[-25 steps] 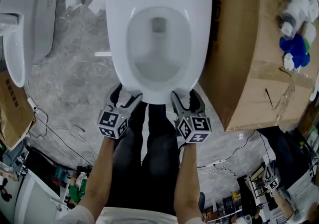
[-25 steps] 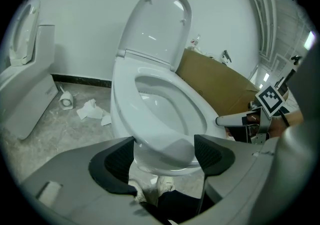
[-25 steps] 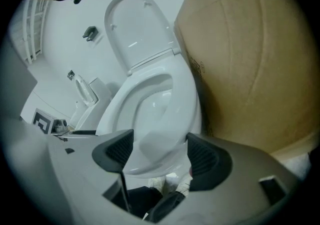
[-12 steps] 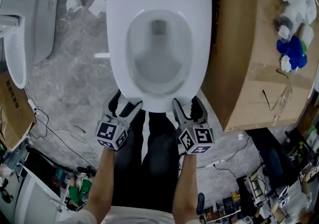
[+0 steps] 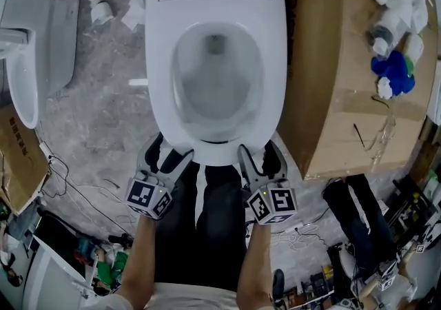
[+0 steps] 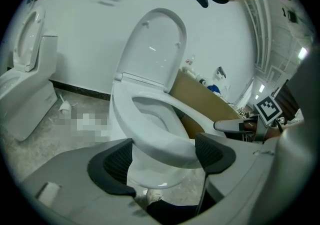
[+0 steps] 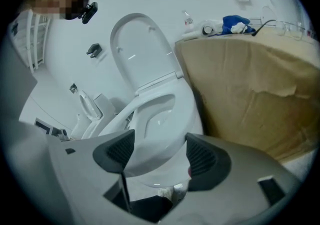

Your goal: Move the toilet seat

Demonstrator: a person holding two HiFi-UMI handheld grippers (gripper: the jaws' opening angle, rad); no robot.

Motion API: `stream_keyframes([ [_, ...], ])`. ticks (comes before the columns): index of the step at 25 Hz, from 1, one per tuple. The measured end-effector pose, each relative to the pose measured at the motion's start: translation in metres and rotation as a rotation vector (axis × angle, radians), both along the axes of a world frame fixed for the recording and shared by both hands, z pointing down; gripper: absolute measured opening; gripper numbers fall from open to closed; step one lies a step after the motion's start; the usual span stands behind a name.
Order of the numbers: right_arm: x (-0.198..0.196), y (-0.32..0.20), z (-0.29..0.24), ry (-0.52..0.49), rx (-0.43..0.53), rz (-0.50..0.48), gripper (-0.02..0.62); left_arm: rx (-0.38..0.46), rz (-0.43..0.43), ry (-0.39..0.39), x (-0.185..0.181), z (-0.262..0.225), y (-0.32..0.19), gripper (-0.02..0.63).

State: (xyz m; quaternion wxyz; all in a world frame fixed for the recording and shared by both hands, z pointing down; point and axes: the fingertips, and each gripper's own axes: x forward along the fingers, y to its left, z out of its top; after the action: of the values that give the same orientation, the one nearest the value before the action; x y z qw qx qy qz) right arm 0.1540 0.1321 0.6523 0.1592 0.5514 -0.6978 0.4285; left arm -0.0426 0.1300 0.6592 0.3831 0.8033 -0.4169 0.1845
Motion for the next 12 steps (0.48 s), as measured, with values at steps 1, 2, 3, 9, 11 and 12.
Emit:
stream_keyframes([
  [1,0.000,-0.001,-0.004,-0.003,0.005,0.003,0.328,0.001,-0.001,0.005,0.000,-0.004,-0.002,0.387],
  [2,0.001,-0.003,-0.008,-0.005,0.010,0.007,0.328,0.002,-0.003,0.010,0.000,-0.008,-0.003,0.388],
  [3,0.001,-0.004,-0.012,-0.007,0.014,0.012,0.328,0.003,-0.007,0.015,0.001,-0.011,-0.004,0.388],
  [9,0.003,-0.012,-0.034,-0.018,0.043,0.036,0.328,0.015,-0.039,0.042,0.001,-0.033,-0.013,0.390],
  [11,0.003,-0.016,-0.042,-0.022,0.056,0.042,0.327,0.038,-0.042,0.032,0.001,-0.043,-0.017,0.390],
  [12,0.003,-0.017,-0.046,-0.021,0.064,0.046,0.322,0.052,-0.041,0.024,0.000,-0.048,-0.020,0.390],
])
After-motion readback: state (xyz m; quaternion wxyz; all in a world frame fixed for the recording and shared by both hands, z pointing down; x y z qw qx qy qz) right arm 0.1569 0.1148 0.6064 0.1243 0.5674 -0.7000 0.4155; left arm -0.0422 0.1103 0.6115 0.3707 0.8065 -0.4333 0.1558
